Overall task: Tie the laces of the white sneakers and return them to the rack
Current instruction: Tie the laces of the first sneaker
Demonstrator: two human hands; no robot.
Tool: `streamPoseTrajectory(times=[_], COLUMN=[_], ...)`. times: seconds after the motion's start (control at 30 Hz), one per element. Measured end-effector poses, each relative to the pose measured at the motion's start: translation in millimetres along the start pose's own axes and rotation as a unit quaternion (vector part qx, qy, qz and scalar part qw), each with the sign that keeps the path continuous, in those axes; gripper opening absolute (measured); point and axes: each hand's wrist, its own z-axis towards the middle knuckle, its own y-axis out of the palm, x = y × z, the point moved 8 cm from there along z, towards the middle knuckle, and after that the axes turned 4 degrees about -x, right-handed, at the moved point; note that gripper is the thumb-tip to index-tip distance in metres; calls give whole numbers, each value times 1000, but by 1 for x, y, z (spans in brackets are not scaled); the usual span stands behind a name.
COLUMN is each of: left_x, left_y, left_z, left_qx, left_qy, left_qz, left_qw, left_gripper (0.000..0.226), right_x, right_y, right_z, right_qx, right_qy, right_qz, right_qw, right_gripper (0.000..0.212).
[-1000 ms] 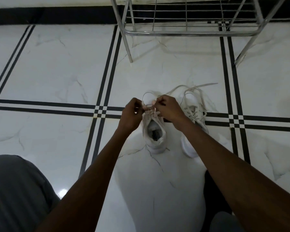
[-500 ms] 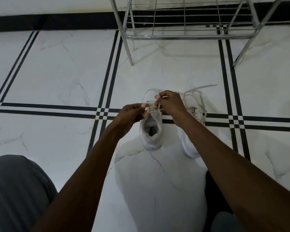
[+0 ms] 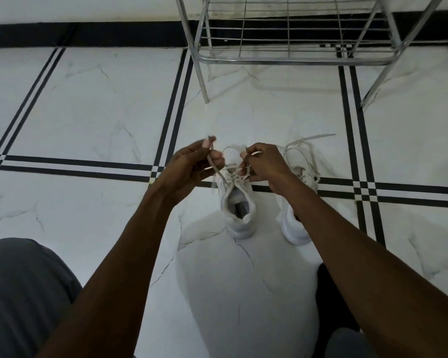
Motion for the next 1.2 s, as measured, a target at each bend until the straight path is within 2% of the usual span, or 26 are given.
streamPoseTrajectory(times=[0.13,0.3,0.43,0.53,0.63,0.73,0.8,0.97,1.1,1.2], left_x=[13,27,41,49,50,41,29,-12,-23,-25], left_y=[12,17,18,24,27,20,18,19,15,13], left_z=[0,-1,1,3,5,7,9,12,15,18], left_qx=[-18,-18,0,20,27,52,55,20,28,35], left_qy=[28,57,104,145,166,160,133,26,14,15], left_qz=[39,31,113,175,217,229,237,284,289,281], left_qw=[999,998,988,974,962,959,961,958,957,959], left_gripper=[36,27,31,32,31,34,38,58,59,57], right_x=[2,-4,-12,-23,-30,-36,-43,-51,-52,-56], right_y=[5,7,15,30,46,48,42,25,15,9], right_z=[-3,-4,-6,-14,-27,-32,-31,-30,-27,-23], right_qx=[-15,-24,-49,-124,-238,-281,-261,-230,-223,-187], right_qy=[11,-3,-36,-86,-104,-100,-108,-126,-130,-150], right_qz=[-8,0,-16,-146,-260,-285,-271,-266,-320,-328], right_qw=[1000,1000,998,978,930,911,920,928,912,914], right_gripper=[6,5,14,12,34,15,27,26,18,8])
